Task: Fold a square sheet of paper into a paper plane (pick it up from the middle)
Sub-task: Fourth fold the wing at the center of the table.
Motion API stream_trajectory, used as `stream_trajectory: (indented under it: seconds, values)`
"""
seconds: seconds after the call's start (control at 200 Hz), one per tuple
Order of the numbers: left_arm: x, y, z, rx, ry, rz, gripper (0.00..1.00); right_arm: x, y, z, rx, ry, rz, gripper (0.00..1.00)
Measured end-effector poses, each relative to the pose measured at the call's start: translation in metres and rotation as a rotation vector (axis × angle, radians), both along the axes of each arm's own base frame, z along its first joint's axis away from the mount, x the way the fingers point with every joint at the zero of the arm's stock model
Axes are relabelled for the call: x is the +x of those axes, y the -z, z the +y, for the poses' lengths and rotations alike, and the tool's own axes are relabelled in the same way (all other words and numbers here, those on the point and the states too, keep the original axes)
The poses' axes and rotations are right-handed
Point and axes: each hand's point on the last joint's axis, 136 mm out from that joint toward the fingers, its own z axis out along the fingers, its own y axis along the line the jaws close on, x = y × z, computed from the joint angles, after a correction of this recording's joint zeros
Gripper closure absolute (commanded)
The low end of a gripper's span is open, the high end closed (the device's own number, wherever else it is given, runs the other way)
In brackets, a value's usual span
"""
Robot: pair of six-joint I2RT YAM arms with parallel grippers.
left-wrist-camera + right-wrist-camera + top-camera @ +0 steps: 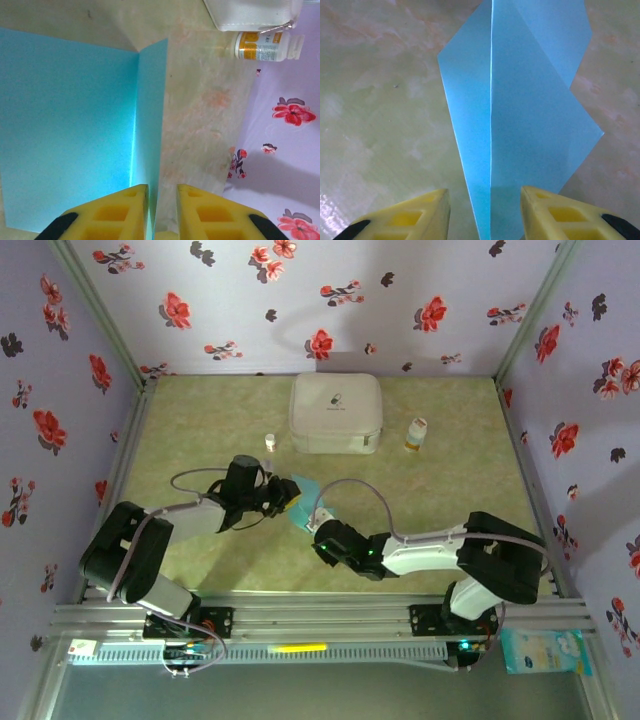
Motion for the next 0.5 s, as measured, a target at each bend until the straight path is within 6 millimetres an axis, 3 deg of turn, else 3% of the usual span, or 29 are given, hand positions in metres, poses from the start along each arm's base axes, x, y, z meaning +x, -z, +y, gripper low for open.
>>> stream_trajectory:
  seconds: [0.495]
  values:
    - [-0.001, 0.003, -0.003, 0.000, 0.020, 0.016, 0.79, 0.013, 0.008, 0.006, -0.052, 0.024, -0.048, 0.77]
